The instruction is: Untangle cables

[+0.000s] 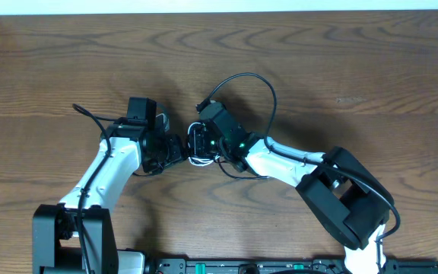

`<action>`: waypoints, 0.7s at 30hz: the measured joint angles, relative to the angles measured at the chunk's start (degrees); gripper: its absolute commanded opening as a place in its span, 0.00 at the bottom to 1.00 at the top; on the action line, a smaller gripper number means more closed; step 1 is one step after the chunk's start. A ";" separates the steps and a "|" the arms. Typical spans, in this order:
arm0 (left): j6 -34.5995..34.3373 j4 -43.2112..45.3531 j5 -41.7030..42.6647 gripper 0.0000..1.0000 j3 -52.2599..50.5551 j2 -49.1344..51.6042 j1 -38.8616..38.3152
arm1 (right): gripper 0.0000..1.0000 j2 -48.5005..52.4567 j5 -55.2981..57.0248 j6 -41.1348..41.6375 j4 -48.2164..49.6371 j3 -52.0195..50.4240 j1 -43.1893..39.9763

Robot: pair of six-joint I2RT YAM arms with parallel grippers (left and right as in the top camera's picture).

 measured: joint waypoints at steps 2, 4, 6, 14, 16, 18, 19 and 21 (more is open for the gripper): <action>0.24 0.26 0.70 0.50 0.00 0.35 0.00 | 0.01 0.00 -1.70 0.63 0.81 0.00 -0.17; 0.31 0.68 1.46 0.45 0.00 1.18 0.00 | 0.01 0.00 -3.39 1.09 1.49 0.00 -0.50; 0.07 1.33 2.49 0.29 0.00 2.21 0.00 | 0.01 0.00 -4.66 1.46 1.73 0.00 -0.72; 0.55 1.53 3.78 0.14 0.00 3.56 0.00 | 0.01 0.00 -8.24 2.32 2.69 0.00 -1.05; 0.31 1.33 2.67 0.14 0.00 3.56 0.00 | 0.01 0.00 -9.03 2.29 2.67 0.00 -1.07; -0.72 0.57 0.44 0.14 0.00 3.56 0.00 | 0.01 0.00 -9.40 2.03 2.03 0.00 -1.42; -1.31 0.09 -0.79 0.14 0.00 3.56 0.00 | 0.01 0.00 -9.33 1.95 1.68 0.00 -1.62; -2.38 -0.22 -2.91 0.14 -0.02 3.56 0.00 | 0.01 0.00 -8.55 1.64 0.35 0.00 -2.32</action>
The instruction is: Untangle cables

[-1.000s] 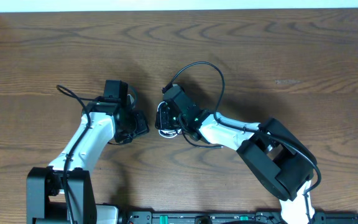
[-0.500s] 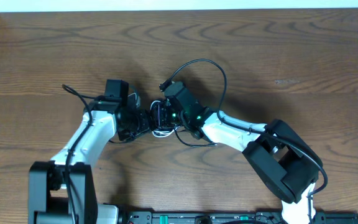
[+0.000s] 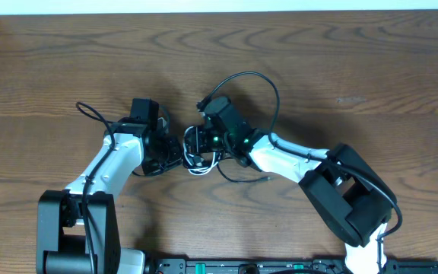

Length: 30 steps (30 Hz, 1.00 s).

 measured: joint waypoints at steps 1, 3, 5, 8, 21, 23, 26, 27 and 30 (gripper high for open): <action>-0.42 -0.02 -0.81 0.14 0.00 0.00 0.02 | 0.01 0.00 0.46 -0.02 -0.35 0.00 -0.07; -0.94 -0.09 -1.95 0.14 0.00 0.00 0.07 | 0.01 0.00 1.49 -0.11 -0.74 0.00 -0.50; -1.44 -0.09 -2.62 0.15 0.00 0.00 0.15 | 0.02 0.00 2.23 -0.57 -0.72 0.00 -0.59; -1.88 -0.09 -3.32 0.15 0.00 0.00 0.44 | 0.09 0.00 3.74 -1.92 -1.16 0.00 -0.17; -2.05 -0.09 -3.69 0.16 0.00 0.00 0.46 | 0.20 0.00 15.80 -3.63 -2.29 0.00 3.39; -2.05 -0.09 -3.69 0.16 0.00 0.00 0.46 | 0.21 0.00 16.65 -3.65 -2.14 0.00 3.54; -2.05 -0.09 -3.69 0.15 0.00 0.00 0.48 | 0.24 0.00 17.53 -3.63 -1.51 0.00 3.54; -2.05 -0.09 -3.69 0.16 0.00 0.00 0.48 | 0.25 0.00 17.75 -3.63 -1.29 0.00 3.56; -2.05 -0.09 -3.69 0.16 0.00 0.00 0.48 | 0.26 0.00 18.25 -3.61 -1.25 0.00 3.61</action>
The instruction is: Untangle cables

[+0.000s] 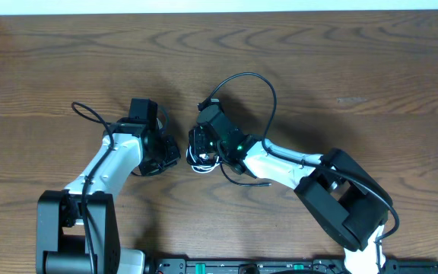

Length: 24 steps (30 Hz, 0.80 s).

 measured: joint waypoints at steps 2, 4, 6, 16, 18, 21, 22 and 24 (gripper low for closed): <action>0.00 0.00 -0.02 0.16 0.00 0.00 0.00 | 0.27 0.00 0.76 0.11 0.00 0.00 0.22; 0.00 0.00 0.00 0.16 0.00 0.00 0.00 | 0.28 0.00 1.46 0.26 0.02 0.00 0.61; 0.00 0.00 0.00 0.16 0.00 0.00 -0.02 | 0.29 0.00 2.51 0.31 0.11 0.00 1.25; 0.00 0.00 0.00 0.16 0.00 0.00 -0.02 | 0.28 0.02 5.42 2.10 1.86 0.00 3.37; 0.00 0.00 0.00 0.16 0.00 0.00 -0.02 | 0.28 0.02 6.01 2.54 2.27 0.00 3.37; 0.00 0.00 0.00 0.16 0.00 0.00 -0.02 | 0.27 0.07 6.67 2.75 2.36 0.00 3.37; 0.00 0.00 0.00 0.16 0.00 0.00 -0.02 | 0.27 0.13 6.84 2.78 2.43 0.00 3.37; 0.00 0.00 -0.02 0.16 0.00 0.00 -0.02 | 0.27 0.22 7.04 2.86 2.43 0.00 3.37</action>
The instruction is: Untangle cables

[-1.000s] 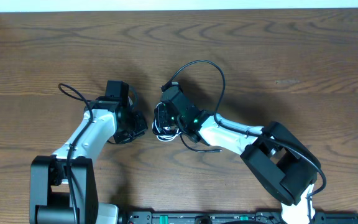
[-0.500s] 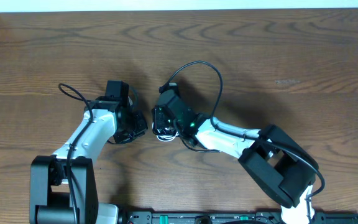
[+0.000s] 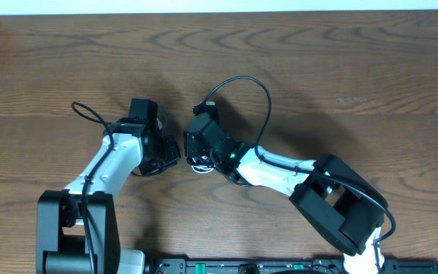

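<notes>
A small tangle of white and black cables lies on the wooden table near the middle. My right gripper is pressed down right over it, its fingers hidden beneath the wrist. A thin black cable arches from a plug behind that wrist and drops back to the right arm's side. My left gripper points at the tangle from the left, a small gap away. From overhead I cannot see how the jaws of either stand.
A thin black cable loop sticks out behind the left arm. The table's far edge runs along the top. Both arm bases stand at the near edge.
The right wrist has shifted slightly left and down over the tangle, and its arm has swung further left. The arching cable leans a little left. The left arm has held still.
At first both grippers met at the tangle, the left one touching it. They then stood slightly further left, still together. Later the left gripper was back a little from the tangle, while the right stayed on it and is now pressed closer over it.
</notes>
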`<action>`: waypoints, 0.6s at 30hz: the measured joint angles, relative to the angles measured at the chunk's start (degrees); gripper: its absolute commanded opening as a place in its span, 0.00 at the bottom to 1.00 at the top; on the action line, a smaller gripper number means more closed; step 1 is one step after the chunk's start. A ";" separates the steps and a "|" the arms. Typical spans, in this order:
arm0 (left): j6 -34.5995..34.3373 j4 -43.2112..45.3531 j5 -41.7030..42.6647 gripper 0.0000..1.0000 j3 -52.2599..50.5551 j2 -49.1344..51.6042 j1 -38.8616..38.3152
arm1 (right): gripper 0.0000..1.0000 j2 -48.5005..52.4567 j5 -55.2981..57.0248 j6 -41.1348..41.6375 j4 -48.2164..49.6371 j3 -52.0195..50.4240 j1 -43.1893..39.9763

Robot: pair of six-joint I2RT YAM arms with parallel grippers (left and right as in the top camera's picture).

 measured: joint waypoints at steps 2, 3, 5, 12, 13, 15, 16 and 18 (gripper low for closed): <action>-0.02 0.00 0.02 0.16 0.00 0.00 0.00 | 0.27 0.09 0.17 0.04 0.00 0.00 0.07; 0.00 0.00 0.02 0.16 0.00 0.00 0.00 | 0.27 0.15 0.28 0.04 0.02 0.00 0.13; 0.00 0.00 0.02 0.16 0.00 0.00 0.02 | 0.27 0.35 0.42 0.09 0.04 0.00 0.28; 0.00 0.00 0.02 0.16 0.00 0.00 0.02 | 0.27 2.34 1.70 1.62 0.76 0.00 1.20; 0.00 0.00 0.02 0.16 0.00 0.00 0.00 | 0.27 2.82 1.81 1.79 1.20 0.00 1.20; 0.00 0.00 0.00 0.16 0.00 0.00 0.00 | 0.26 3.23 1.88 1.99 2.12 0.00 1.25; 0.00 0.00 0.02 0.16 0.00 0.00 0.02 | 0.25 3.28 1.95 2.08 2.29 0.00 1.22; 0.00 0.00 0.02 0.16 0.00 0.00 0.00 | 0.24 3.34 2.08 2.38 2.45 0.00 1.25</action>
